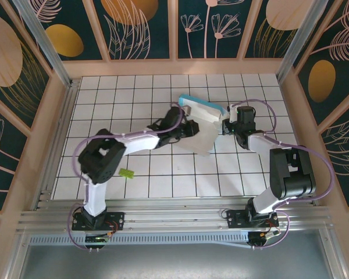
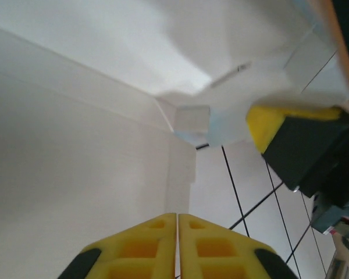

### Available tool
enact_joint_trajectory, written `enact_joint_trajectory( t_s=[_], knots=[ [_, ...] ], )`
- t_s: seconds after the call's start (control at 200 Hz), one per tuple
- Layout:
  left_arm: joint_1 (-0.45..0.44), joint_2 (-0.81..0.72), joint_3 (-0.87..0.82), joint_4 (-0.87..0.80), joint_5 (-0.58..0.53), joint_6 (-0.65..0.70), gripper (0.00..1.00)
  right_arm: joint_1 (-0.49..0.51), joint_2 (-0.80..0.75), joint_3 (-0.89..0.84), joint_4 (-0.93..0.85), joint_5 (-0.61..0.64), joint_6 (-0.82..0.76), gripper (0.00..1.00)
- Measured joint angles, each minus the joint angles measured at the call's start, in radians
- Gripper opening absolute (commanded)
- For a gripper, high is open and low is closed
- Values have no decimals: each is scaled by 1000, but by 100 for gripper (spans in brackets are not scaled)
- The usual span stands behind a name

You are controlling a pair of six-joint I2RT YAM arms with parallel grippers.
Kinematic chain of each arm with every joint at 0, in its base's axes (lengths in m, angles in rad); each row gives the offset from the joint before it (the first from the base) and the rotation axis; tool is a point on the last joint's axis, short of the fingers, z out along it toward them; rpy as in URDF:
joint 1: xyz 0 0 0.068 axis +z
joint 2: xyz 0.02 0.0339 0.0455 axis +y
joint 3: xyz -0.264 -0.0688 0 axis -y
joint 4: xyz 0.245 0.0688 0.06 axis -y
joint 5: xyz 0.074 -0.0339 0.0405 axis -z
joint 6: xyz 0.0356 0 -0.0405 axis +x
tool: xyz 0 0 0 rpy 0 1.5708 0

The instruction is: Fold the paper box

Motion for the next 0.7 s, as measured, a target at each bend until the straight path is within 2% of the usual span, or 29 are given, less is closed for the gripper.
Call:
enact_joint_trajectory(
  t_s=[0.16,0.45,0.701],
  knots=[
    [-60,135,128,-8,43,-19,2,2,0,-8,10,0,1,10],
    [-56,283,195,-11,148,-41,0,5,0,-15,11,-1,26,10],
    [-51,295,195,-4,161,-50,0,14,0,-15,0,-1,108,10]
  ],
)
